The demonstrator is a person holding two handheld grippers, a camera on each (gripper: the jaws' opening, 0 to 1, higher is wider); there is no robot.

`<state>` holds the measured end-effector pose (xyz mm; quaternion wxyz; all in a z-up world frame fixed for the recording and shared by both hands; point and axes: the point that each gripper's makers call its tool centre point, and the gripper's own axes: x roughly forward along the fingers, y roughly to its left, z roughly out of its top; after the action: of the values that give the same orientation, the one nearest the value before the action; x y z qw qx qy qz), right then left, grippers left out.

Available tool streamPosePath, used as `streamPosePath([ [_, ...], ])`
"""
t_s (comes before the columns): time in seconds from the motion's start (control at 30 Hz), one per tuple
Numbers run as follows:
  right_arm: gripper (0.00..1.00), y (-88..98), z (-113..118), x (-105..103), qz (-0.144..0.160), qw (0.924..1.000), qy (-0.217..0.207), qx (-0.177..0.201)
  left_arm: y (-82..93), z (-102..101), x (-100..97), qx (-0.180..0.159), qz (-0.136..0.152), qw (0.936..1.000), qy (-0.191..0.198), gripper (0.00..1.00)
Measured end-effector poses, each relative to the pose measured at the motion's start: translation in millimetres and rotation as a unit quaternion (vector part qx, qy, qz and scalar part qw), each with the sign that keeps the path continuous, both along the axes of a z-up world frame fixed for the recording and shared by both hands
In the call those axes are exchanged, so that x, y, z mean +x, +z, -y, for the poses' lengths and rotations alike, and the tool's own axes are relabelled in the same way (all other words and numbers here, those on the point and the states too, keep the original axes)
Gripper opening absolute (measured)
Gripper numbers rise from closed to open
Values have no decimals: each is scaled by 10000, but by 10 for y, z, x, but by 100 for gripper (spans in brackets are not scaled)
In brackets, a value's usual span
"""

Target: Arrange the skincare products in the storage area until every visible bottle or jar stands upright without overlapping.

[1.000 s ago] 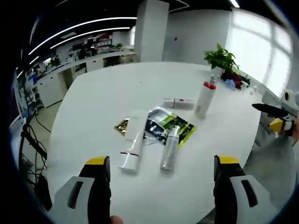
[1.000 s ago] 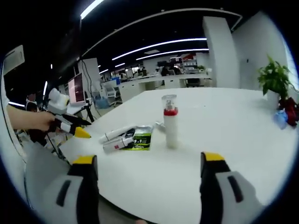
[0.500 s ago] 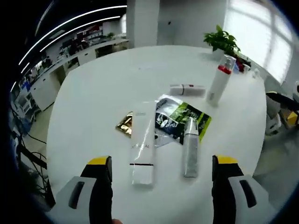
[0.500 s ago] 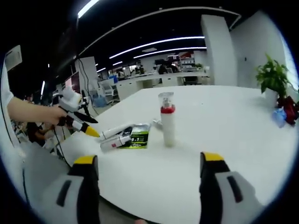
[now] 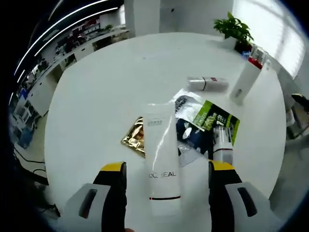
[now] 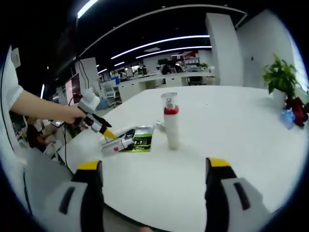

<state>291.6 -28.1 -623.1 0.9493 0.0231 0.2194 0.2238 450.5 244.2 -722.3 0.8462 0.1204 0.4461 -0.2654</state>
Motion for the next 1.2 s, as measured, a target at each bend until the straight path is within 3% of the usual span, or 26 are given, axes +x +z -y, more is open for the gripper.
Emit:
streamPosePath([
  [0.47,86,-29,56,33,-78,9998,-156,44,-159,40,253,196,-490,9985,115,47],
  [0.8,84,-38,66,33,-100,9998,-182,53,-226,76,292,459,-594,9972,-25,36],
  [1.2,83,-36,71,33,-93,9997,-199,72,-209,44,277,320,-590,9975,235,31],
])
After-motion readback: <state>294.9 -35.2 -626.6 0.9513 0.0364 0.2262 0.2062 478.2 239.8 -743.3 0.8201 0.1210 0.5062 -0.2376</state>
